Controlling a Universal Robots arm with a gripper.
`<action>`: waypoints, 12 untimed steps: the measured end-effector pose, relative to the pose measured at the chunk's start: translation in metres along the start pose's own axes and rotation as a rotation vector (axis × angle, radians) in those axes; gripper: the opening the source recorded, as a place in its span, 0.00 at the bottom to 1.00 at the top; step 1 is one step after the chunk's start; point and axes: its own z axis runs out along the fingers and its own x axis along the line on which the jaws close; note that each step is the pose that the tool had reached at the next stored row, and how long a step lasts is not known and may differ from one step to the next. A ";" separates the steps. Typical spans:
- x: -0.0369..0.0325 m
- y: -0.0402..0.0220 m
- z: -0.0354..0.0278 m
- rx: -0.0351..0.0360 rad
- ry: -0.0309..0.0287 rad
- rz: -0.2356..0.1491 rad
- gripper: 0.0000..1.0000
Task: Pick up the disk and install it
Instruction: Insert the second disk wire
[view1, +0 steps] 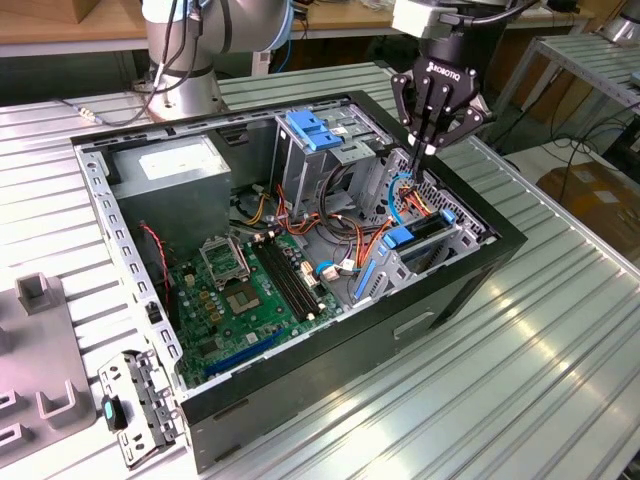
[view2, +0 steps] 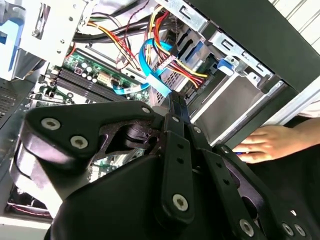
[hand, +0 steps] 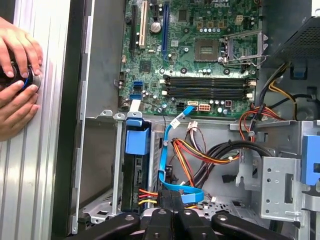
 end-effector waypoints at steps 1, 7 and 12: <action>-0.0004 -0.0001 0.0004 -0.0002 0.0035 0.000 0.11; -0.0021 -0.0002 0.0017 -0.0019 0.0319 0.002 0.19; -0.0030 -0.0005 0.0043 -0.0032 0.0520 0.003 0.25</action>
